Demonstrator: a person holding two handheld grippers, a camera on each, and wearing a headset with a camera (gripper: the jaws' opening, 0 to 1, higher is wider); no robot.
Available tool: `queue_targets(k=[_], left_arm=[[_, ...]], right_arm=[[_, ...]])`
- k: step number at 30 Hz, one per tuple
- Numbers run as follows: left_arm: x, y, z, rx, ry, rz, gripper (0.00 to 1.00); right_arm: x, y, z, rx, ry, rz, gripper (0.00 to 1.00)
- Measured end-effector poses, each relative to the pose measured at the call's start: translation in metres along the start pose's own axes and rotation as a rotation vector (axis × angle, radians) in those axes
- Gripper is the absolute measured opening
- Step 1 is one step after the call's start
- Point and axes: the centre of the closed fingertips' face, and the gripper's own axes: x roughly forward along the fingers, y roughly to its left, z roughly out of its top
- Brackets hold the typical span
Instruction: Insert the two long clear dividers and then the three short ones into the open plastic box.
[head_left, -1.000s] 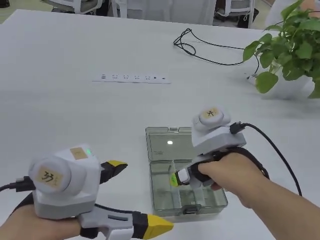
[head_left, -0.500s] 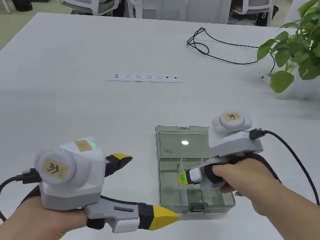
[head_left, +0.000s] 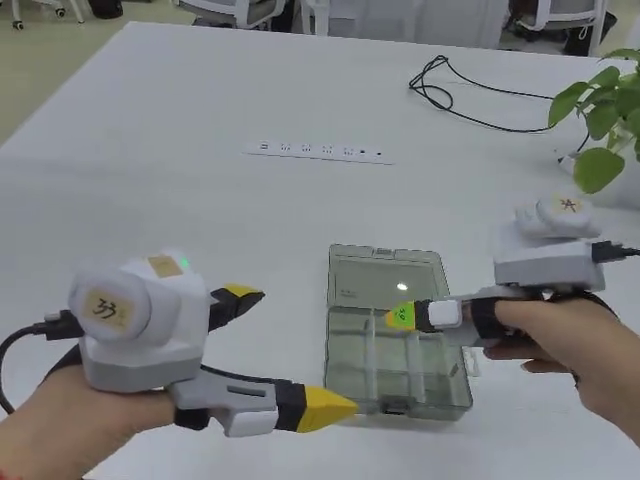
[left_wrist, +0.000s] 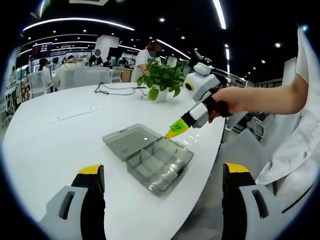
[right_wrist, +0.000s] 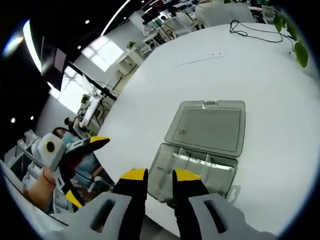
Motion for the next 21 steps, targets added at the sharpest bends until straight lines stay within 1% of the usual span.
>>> queue_targets(k=[2,3,5,6,8,9,10,11,12,14,15,16,18,19,21], left_arm=[[-0.001,-0.002,0.002,-0.002,-0.006,0.011,1.0],[-0.002,-0.003,0.002,-0.002,-0.008,0.018,1.0],[-0.002,-0.004,0.002,-0.007,-0.013,0.027,1.0],[-0.001,-0.005,0.002,-0.01,-0.014,0.032,1.0],[-0.002,-0.005,0.001,-0.013,-0.015,0.041,1.0],[-0.002,-0.005,0.001,-0.013,-0.017,0.044,1.0],[-0.002,-0.005,0.001,-0.016,-0.021,0.05,1.0],[-0.002,-0.006,0.001,-0.019,-0.023,0.052,1.0],[-0.002,-0.006,0.001,-0.02,-0.026,0.055,1.0],[-0.003,-0.006,0.001,-0.022,-0.027,0.059,1.0],[-0.003,-0.006,0.001,-0.023,-0.028,0.06,1.0],[-0.004,-0.006,0.001,-0.024,-0.03,0.061,1.0],[-0.006,-0.005,0.001,-0.022,-0.031,0.065,1.0],[-0.006,-0.004,0.0,-0.023,-0.031,0.066,1.0],[-0.007,-0.002,-0.002,-0.025,-0.025,0.07,1.0]], right_arm=[[-0.012,0.001,0.001,-0.04,0.002,0.008,0.26],[-0.019,0.002,0.003,-0.086,-0.009,0.019,0.28],[-0.031,0.0,0.002,-0.101,-0.007,0.025,0.29],[-0.035,-0.001,0.002,-0.129,-0.009,0.036,0.3],[-0.044,-0.006,0.0,-0.15,0.001,0.035,0.34],[-0.048,-0.008,-0.002,-0.193,0.013,0.042,0.35],[-0.052,-0.013,-0.002,-0.238,0.021,0.031,0.35],[-0.054,-0.015,-0.003,-0.266,0.025,0.027,0.35],[-0.058,-0.02,-0.005,-0.317,0.043,0.025,0.37],[-0.061,-0.025,-0.007,-0.373,0.065,0.023,0.41],[-0.063,-0.029,-0.007,-0.416,0.072,0.015,0.44],[-0.065,-0.034,-0.01,-0.465,0.104,0.002,0.46],[-0.067,-0.041,-0.013,-0.543,0.138,0.011,0.47],[-0.067,-0.043,-0.015,-0.556,0.153,0.011,0.49],[-0.067,-0.048,-0.019,-0.625,0.186,0.028,0.52]])
